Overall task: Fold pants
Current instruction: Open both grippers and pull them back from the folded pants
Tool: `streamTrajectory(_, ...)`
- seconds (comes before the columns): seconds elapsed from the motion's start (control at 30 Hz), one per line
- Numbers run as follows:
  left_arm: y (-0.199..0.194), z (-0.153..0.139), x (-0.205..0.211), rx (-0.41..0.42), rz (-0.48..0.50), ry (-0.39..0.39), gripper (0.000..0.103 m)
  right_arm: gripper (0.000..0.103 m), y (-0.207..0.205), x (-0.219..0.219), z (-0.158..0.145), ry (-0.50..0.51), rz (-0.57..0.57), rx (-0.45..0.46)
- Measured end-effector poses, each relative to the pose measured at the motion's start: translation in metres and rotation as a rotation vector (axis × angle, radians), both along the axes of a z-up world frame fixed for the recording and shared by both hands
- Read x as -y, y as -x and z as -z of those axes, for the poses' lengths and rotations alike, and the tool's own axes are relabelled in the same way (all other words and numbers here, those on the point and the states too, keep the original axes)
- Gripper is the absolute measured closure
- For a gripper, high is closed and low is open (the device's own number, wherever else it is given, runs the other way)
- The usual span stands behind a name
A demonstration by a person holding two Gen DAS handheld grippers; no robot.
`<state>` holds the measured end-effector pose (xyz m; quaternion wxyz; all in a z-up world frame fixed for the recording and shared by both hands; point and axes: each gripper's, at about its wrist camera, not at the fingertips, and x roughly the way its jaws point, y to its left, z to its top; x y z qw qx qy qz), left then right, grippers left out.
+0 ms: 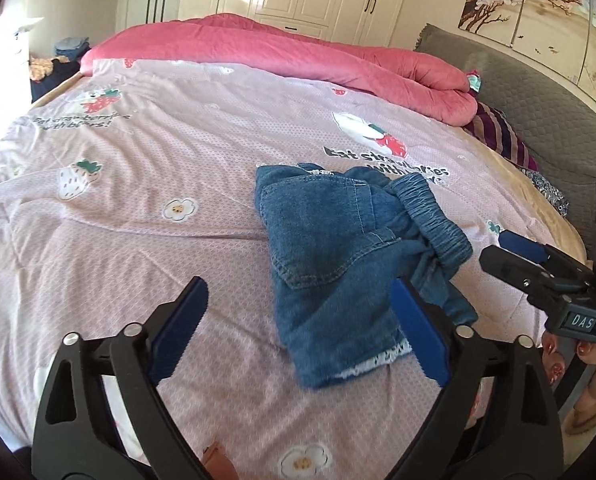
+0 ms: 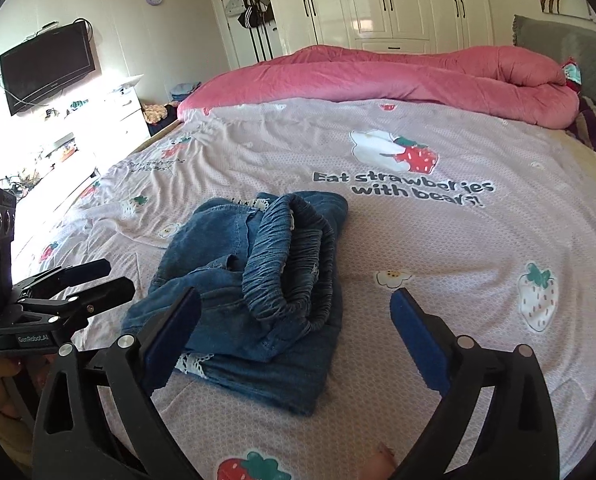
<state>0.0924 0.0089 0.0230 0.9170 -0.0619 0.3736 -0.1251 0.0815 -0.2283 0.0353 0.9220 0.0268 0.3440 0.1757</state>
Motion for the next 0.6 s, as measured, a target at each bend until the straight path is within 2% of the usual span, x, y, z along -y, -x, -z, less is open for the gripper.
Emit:
streamTrajectory(0.13, 0.012, -0.005, -0.005, 0.011, -0.020, -0.003, 0.010, 0.005, 0.013, -0.001, -0.009, 0.011, -0.003, 0.029)
streamTrajectory(0.4, 0.038, -0.017, -0.008, 0.033, -0.047, -0.044, 0.010, 0.005, 0.043, -0.003, -0.025, 0.042, 0.006, 0.084)
streamTrajectory(0.6, 0.066, -0.018, -0.004, 0.051, -0.059, -0.063, 0.010, 0.005, 0.069, -0.001, -0.022, 0.065, 0.011, 0.082)
